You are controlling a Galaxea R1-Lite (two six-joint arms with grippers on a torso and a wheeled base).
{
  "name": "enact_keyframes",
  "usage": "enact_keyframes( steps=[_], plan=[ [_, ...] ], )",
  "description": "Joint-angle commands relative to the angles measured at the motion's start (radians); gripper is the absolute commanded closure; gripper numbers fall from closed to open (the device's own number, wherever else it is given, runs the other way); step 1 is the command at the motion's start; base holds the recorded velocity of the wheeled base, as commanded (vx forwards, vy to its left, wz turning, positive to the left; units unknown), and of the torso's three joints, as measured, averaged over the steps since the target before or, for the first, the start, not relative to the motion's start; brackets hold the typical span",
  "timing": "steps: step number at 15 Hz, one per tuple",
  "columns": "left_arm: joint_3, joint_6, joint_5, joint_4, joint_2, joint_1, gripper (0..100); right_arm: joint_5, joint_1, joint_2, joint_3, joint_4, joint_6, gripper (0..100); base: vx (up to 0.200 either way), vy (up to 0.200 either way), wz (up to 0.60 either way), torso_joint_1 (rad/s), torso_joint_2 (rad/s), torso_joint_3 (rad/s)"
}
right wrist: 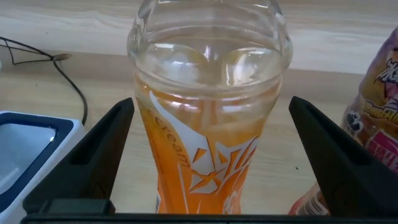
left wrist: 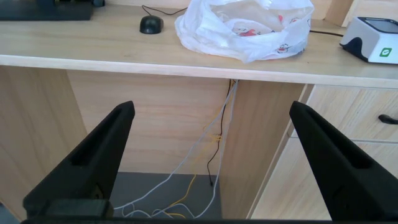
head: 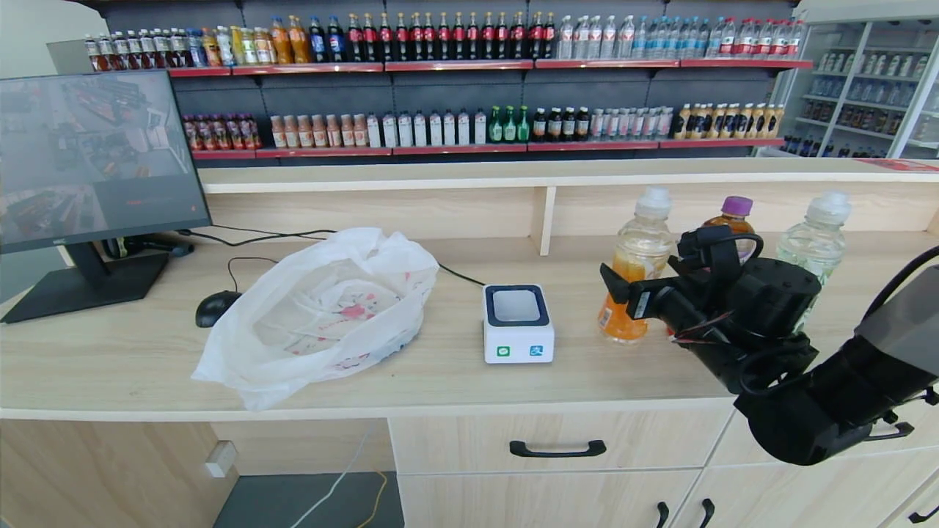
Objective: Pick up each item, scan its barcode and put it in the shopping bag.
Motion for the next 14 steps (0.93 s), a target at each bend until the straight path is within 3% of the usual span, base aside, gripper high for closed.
enact_keyframes(
  steps=[1, 14],
  plan=[
    [0.000, 0.000, 0.000, 0.000, 0.000, 0.000, 0, 0.000, -0.004, 0.012, -0.006, -0.008, 0.000, 0, 0.000, 0.000, 0.00, 0.000, 0.00, 0.000],
    [0.000, 0.000, 0.000, 0.000, 0.000, 0.000, 0, 0.000, -0.007, 0.069, -0.066, -0.033, -0.003, 0, 0.000, 0.000, 0.00, 0.000, 0.00, 0.000]
  ],
)
